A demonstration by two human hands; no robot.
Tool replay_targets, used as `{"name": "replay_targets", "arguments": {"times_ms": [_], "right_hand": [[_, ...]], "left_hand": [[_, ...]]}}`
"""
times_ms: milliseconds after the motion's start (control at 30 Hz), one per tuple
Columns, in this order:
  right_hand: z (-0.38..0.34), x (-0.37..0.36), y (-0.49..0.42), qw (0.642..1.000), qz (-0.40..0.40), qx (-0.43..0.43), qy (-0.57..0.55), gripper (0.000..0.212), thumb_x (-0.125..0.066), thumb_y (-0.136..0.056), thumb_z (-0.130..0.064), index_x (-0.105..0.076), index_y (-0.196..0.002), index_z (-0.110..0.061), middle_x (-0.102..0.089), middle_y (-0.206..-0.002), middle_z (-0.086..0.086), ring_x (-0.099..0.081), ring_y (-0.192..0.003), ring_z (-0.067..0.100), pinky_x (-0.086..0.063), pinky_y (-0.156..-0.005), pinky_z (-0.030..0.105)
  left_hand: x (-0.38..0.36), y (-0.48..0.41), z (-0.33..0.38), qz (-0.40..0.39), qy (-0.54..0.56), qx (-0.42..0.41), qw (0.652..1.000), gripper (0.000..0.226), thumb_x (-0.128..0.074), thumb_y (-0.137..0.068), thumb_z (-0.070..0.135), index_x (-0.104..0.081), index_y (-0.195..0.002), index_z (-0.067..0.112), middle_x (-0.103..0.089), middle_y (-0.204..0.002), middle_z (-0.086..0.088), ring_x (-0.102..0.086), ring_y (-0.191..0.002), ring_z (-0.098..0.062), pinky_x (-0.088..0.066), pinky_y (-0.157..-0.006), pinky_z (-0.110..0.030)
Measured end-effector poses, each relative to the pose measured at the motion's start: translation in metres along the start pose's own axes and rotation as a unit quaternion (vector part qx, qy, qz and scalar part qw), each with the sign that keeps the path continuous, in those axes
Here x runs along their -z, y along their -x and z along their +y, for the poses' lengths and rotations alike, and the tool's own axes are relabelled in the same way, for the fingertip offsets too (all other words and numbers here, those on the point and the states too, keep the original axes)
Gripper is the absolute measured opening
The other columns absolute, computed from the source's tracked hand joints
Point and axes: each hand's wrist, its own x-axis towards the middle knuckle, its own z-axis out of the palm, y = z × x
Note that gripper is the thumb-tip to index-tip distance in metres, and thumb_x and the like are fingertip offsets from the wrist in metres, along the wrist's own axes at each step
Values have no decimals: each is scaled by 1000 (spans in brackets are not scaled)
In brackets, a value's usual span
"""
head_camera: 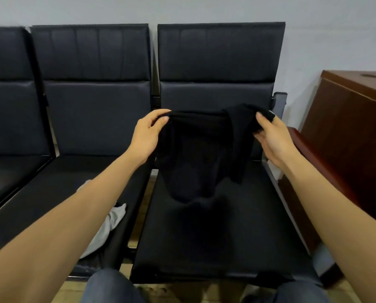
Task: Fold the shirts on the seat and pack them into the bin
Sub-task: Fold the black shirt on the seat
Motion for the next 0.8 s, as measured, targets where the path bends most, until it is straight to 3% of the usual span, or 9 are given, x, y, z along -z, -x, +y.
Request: {"name": "replay_targets", "arguments": {"times_ms": [133, 233, 300, 367, 400, 433, 567, 667, 800], "right_hand": [[14, 11, 21, 998, 7, -21, 65, 15, -50, -99, -19, -62, -102, -26, -65, -108, -6, -62, -102, 7, -50, -84, 23], [48, 35, 42, 965, -23, -80, 248, 24, -58, -94, -17, -61, -118, -16, -60, -120, -4, -56, -115, 14, -42, -97, 27], [73, 58, 60, 865, -126, -155, 460, 37, -59, -92, -13, -56, -129, -10, -51, -134, 1, -47, -124, 17, -35, -100, 25], [95, 77, 80, 727, -246, -262, 586, 42, -57, -92, -7, -52, -133, -13, -41, -145, 6, -43, -130, 21, -36, -97, 23], [104, 81, 89, 681, -277, -305, 606, 47, -55, -91, -3, -49, -136, -16, -35, -149, 7, -42, -131, 22, -38, -95, 24], [111, 85, 96, 664, -285, -334, 605, 51, -53, -91, 1, -45, -138, -18, -30, -152, 7, -44, -130, 24, -42, -95, 28], [141, 75, 111, 725, -243, -278, 582, 41, -46, -99, -13, -44, -139, -22, -34, -151, 6, -50, -124, 25, -44, -98, 34], [167, 51, 120, 760, -230, -258, 551, 49, -41, -101, -35, -32, -147, -21, -26, -155, 6, -31, -139, 27, -32, -110, 34], [199, 39, 126, 665, -289, -268, 634, 62, -32, -100, -49, -5, -153, -30, 8, -160, -1, 11, -146, 32, -3, -118, 50]], "left_hand": [[0, 29, -24, -69, -61, 7, 996, 22, -53, -96, 15, -62, -116, 21, -64, -110, 11, -58, -105, 0, -42, -89, -10], [-7, 72, -64, -152, -169, 37, 973, 30, -57, -93, 11, -60, -123, 15, -59, -121, 2, -52, -116, -9, -33, -93, -11], [-15, 109, -94, -262, -225, 76, 935, 39, -58, -93, 11, -54, -131, 16, -55, -131, -1, -47, -125, -13, -31, -96, -11], [-24, 138, -119, -373, -257, 141, 880, 54, -61, -92, 23, -39, -142, 22, -40, -145, -1, -33, -138, -18, -28, -105, -20], [-28, 148, -128, -403, -283, 155, 857, 61, -61, -92, 31, -33, -146, 25, -31, -151, 1, -22, -143, -19, -24, -111, -27], [-32, 154, -135, -411, -314, 154, 842, 64, -59, -92, 37, -30, -148, 26, -24, -154, 2, -12, -145, -19, -19, -115, -32], [-51, 165, -149, -374, -356, 169, 840, 59, -47, -97, 42, -28, -149, 22, -16, -157, 0, -5, -146, -19, -12, -118, -35], [-68, 170, -163, -371, -384, 168, 829, 61, -41, -98, 47, -20, -151, 25, -11, -159, -1, -4, -147, -19, -6, -119, -40], [-85, 171, -177, -367, -423, 143, 816, 64, -37, -96, 53, -15, -151, 28, -1, -160, 2, 5, -147, -19, 2, -117, -46]]}}
